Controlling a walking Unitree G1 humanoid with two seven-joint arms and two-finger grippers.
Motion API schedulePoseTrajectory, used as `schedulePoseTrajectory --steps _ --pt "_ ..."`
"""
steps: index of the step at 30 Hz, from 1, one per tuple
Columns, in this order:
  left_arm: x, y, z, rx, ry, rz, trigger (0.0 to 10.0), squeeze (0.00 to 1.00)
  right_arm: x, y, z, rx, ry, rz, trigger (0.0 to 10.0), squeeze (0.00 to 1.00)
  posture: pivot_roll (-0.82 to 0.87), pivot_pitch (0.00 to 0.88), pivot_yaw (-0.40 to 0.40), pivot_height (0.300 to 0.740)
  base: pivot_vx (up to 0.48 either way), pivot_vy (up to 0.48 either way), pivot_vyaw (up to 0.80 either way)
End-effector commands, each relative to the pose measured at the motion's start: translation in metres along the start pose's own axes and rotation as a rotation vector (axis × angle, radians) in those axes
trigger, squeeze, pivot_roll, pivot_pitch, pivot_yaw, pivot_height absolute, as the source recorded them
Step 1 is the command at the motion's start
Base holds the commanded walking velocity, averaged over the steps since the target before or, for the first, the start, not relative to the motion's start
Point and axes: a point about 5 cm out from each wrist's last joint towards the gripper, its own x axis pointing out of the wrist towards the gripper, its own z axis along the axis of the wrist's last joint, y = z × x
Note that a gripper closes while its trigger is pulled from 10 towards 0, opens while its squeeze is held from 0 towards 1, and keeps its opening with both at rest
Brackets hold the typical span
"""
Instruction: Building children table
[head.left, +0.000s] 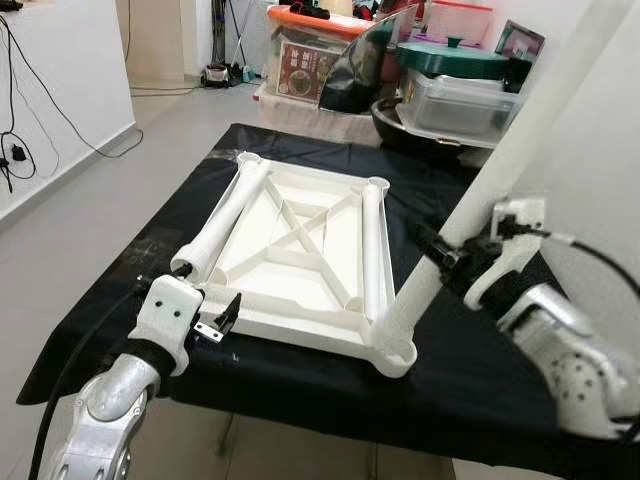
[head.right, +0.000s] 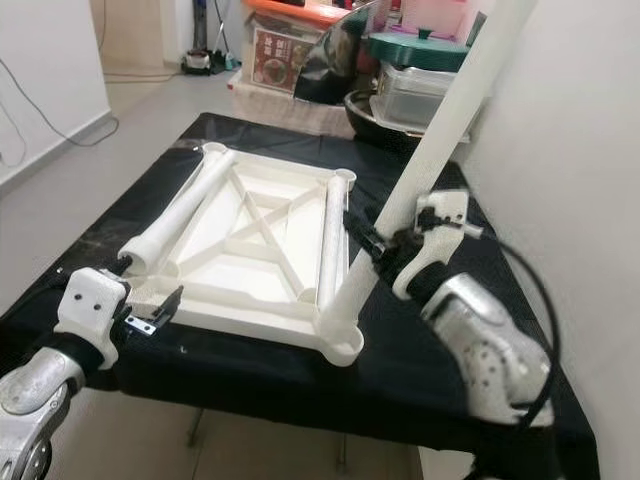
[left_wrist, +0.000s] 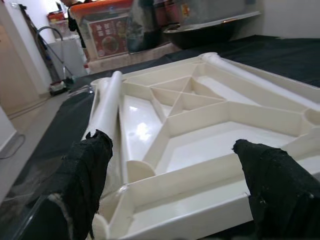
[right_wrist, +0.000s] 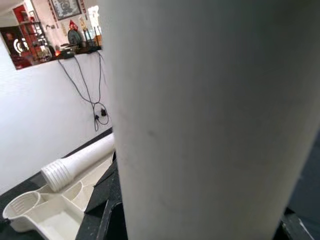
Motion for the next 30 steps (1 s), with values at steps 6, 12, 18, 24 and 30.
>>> schedulePoseTrajectory --steps 6,12,18,24,30 --pt "-0.003 -0.008 -0.002 -0.063 0.02 0.002 10.0 0.0 0.002 0.013 -0.008 0.029 -0.024 -0.005 0.0 0.0 0.07 0.0 -0.155 0.74 0.0 0.231 -0.4" --pt "-0.005 -0.007 -0.001 -0.065 0.015 0.011 10.0 0.0 0.003 0.017 -0.013 0.038 -0.02 -0.008 0.0 0.0 0.07 0.0 -0.157 0.74 0.0 0.461 -0.67" --pt "-0.005 -0.002 0.0 -0.063 0.011 0.025 10.0 0.0 0.009 0.015 -0.009 -0.02 -0.055 -0.061 0.0 0.0 0.08 0.0 -0.154 0.74 0.0 0.0 0.0" --pt "-0.004 -0.003 0.0 -0.067 0.02 0.029 10.0 0.0 0.014 0.009 -0.008 -0.092 -0.083 -0.12 0.0 0.0 0.08 0.0 -0.15 0.74 0.0 0.0 0.0" --pt "-0.002 -0.004 0.0 -0.059 0.027 0.033 10.0 0.0 0.019 0.0 -0.001 -0.158 -0.113 -0.173 0.0 0.0 0.09 0.0 -0.156 0.74 0.0 0.0 0.0"
